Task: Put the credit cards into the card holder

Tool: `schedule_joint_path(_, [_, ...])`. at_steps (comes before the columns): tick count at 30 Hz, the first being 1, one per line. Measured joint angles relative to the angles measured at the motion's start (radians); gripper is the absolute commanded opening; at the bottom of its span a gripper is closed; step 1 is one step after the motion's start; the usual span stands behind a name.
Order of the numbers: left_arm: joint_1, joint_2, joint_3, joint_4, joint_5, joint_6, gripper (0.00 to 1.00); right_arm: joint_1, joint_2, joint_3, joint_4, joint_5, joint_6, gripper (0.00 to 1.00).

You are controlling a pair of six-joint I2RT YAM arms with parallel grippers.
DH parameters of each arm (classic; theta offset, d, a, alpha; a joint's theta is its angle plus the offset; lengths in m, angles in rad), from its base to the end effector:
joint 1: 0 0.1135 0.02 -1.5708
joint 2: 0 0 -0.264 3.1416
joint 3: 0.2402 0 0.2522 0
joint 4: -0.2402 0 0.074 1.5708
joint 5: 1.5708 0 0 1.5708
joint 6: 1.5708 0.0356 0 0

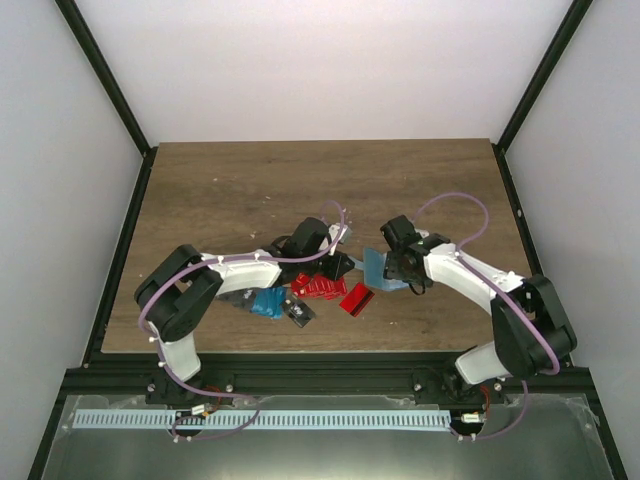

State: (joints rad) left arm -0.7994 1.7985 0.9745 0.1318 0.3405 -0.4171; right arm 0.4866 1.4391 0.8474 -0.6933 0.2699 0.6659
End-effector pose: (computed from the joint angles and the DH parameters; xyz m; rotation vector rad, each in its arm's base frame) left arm 0.2514 -0.2756 0.1630 0.6519 2.3394 -0.9915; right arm 0.2278 0.1098 0.1845 0.3003 2.7393 -0.0977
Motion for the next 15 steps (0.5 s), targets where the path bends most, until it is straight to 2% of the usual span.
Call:
schedule_joint_path(9, [0.0,0.033,0.021,-0.026,-0.025,0.007,0.04,-0.023,-0.062,-0.015,-0.001,0.023,0.005,0.75])
schedule_joint_path(15, [0.0,0.056,0.034,-0.051,-0.033,0.01,0.04,-0.023,-0.139,-0.015,0.007,-0.029,-0.003,0.7])
